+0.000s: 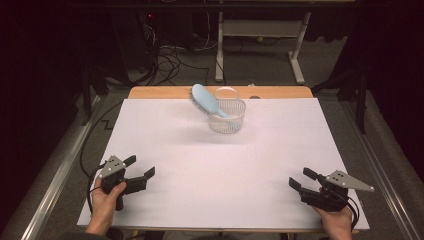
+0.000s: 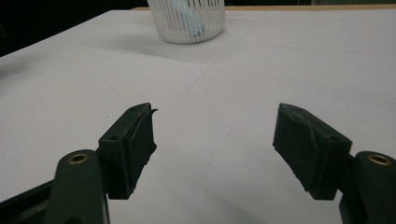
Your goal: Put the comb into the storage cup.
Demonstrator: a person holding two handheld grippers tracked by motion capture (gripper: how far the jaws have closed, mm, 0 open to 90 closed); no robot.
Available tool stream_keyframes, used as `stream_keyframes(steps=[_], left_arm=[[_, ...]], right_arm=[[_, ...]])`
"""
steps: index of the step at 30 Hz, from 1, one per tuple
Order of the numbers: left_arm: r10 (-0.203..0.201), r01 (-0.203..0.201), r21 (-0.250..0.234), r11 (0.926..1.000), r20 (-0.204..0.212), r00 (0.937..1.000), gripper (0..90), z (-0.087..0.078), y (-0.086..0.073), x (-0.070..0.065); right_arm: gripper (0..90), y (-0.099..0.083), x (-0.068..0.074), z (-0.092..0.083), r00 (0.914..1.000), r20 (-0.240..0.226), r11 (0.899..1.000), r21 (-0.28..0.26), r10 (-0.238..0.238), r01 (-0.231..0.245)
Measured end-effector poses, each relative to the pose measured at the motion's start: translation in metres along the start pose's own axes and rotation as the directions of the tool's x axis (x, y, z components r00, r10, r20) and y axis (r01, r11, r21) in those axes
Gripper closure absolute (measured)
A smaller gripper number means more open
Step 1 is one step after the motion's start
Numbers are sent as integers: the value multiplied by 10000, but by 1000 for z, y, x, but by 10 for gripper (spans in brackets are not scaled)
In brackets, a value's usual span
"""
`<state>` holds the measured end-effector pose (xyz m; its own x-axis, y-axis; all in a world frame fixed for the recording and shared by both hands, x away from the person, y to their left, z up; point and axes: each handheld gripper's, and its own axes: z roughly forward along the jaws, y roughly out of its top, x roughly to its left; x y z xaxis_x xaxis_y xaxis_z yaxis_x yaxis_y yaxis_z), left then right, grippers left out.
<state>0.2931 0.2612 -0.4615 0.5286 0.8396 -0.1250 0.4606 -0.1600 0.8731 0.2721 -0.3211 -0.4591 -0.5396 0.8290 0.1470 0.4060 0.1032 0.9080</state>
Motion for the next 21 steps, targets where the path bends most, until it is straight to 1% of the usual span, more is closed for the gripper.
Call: stream_keyframes(steps=[3,7,9,12,15,21], left_arm=[[-28,28,38,10000,15,10000,160,1,-3,0],[-25,25,70,10000,28,10000,160,2,-6,-1],[-45,45,78,10000,17,10000,161,2,-8,-1],[-133,132,61,9999,36,9999,160,1,-10,-2],[-261,261,35,9997,49,9996,160,0,-12,-1],[-569,568,86,9983,62,9984,160,0,-17,3]], right_arm=[[298,0,-1,-1,10000,50,10000,-6,86,-86],[298,0,-1,-1,9999,64,9999,-46,90,-90],[298,0,-1,-1,9998,146,9999,-55,98,-98],[298,-1,-2,-3,9994,285,9998,-93,185,-183],[296,-1,-4,-3,9994,256,9997,-18,252,-252],[297,-1,-2,-2,9994,270,9998,33,214,-215]])
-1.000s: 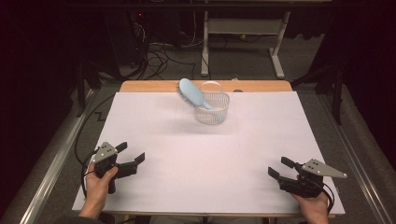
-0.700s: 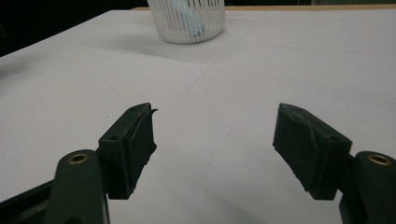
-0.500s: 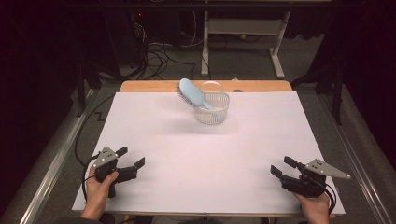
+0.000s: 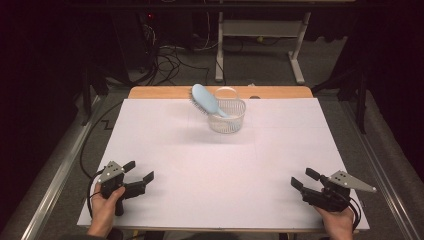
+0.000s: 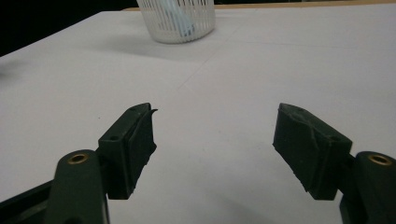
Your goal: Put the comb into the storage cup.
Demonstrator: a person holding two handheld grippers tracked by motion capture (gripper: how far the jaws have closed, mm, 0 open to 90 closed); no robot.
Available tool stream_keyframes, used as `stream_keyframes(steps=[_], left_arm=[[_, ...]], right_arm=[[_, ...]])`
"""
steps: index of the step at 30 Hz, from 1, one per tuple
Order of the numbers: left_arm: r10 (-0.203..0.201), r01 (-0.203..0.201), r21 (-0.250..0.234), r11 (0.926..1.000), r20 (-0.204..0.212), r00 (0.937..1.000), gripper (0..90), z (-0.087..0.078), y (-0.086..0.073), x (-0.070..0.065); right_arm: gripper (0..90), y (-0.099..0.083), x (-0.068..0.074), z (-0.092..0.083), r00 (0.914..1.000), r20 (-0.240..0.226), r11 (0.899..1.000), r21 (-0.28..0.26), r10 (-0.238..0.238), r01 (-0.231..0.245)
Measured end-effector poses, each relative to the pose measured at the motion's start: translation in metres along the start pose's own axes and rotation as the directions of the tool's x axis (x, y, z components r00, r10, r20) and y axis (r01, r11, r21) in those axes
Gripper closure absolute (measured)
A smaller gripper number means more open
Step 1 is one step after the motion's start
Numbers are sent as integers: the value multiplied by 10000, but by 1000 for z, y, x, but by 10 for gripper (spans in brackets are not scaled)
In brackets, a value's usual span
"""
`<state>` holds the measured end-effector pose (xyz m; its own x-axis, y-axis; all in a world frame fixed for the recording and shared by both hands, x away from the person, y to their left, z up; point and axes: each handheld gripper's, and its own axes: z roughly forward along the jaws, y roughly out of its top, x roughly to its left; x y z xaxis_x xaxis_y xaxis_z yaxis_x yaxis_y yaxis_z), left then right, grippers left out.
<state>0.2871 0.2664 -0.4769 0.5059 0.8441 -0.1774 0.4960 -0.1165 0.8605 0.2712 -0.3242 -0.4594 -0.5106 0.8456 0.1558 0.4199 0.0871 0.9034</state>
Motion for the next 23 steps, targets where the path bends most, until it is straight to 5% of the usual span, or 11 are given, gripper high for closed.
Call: stream_keyframes(steps=[23], left_arm=[[-53,56,91,9999,-299,9995,160,1,0,-1]], right_arm=[[296,0,2,5,9992,-335,9994,245,-219,227]])
